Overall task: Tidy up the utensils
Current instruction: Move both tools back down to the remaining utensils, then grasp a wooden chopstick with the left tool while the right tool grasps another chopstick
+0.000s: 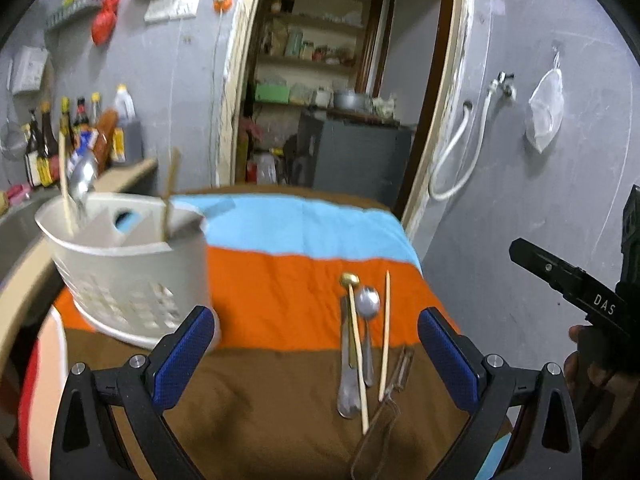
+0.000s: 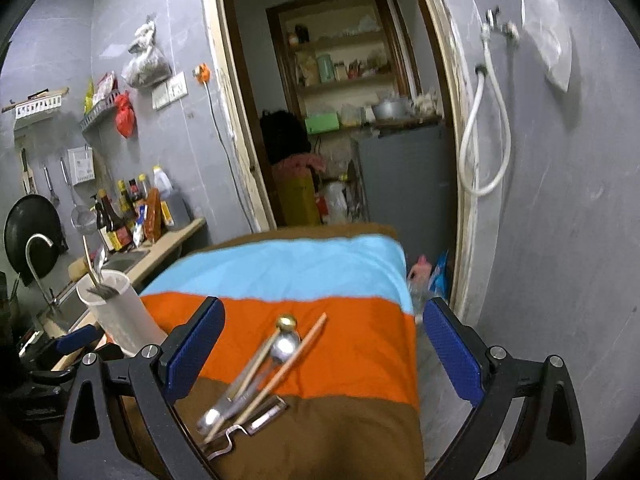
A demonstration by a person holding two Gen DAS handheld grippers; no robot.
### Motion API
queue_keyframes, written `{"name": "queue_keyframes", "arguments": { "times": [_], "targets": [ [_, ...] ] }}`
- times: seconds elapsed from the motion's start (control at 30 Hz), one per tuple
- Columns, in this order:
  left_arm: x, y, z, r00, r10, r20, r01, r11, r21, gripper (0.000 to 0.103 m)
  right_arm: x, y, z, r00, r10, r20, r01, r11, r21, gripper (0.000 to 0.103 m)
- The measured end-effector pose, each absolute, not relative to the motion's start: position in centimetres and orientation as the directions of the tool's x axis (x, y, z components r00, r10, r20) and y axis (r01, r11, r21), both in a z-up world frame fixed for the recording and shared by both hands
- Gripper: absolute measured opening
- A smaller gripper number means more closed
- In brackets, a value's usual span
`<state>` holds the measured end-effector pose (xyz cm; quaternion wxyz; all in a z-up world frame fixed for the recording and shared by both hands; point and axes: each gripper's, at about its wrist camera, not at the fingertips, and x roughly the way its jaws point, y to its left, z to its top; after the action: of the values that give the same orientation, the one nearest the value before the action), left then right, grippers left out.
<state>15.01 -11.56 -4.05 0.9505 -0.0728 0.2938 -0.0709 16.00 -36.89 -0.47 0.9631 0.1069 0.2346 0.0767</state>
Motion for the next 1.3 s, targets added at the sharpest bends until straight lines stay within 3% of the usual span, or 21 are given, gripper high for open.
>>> {"name": "queue_keyframes", "arguments": {
  "times": [0.2, 0.27, 0.53, 0.77, 0.87, 1.03, 1.3],
  "targets": [
    [16.8, -12.8, -6.5, 0.758, -0.224, -0.612, 0.125, 0.972, -0.201, 0.099, 18.7, -37.8, -4.8, 0.799, 0.267, -0.539, -0.104, 0.944, 0.314, 0.096],
    [17.5, -13.3, -7.2, 0.735, -0.236, -0.635, 0.141, 0.97, -0.197, 0.087, 19.5, -37.8, -6.2, 0.774, 0.291, -0.563, -0.11, 0.936, 0.333, 0.089],
    [21.6, -14.4, -8.9, 0.676, -0.272, -0.685, 0.167, 0.962, -0.217, 0.06, 23.9, -37.2, -10.9, 0.67, 0.401, -0.625, -0.15, 0.897, 0.416, 0.057],
    [26.2, -15.0, -10.6, 0.598, -0.318, -0.736, 0.176, 0.947, -0.267, 0.035, 27.4, -36.0, -12.9, 0.619, 0.467, -0.632, -0.169, 0.864, 0.473, 0.044],
    [27.5, -15.5, -11.5, 0.565, -0.328, -0.757, 0.177, 0.945, -0.276, 0.026, 28.9, -35.4, -13.7, 0.589, 0.494, -0.64, -0.173, 0.85, 0.497, 0.033],
    [28.7, -16.3, -12.3, 0.533, -0.331, -0.779, 0.184, 0.944, -0.275, 0.016, 30.5, -34.4, -14.6, 0.555, 0.522, -0.648, -0.183, 0.836, 0.517, 0.026],
    [29.7, -16.9, -12.8, 0.506, -0.31, -0.805, 0.185, 0.95, -0.25, 0.012, 31.7, -33.5, -15.6, 0.523, 0.536, -0.663, -0.177, 0.829, 0.53, 0.025]
  ]
}}
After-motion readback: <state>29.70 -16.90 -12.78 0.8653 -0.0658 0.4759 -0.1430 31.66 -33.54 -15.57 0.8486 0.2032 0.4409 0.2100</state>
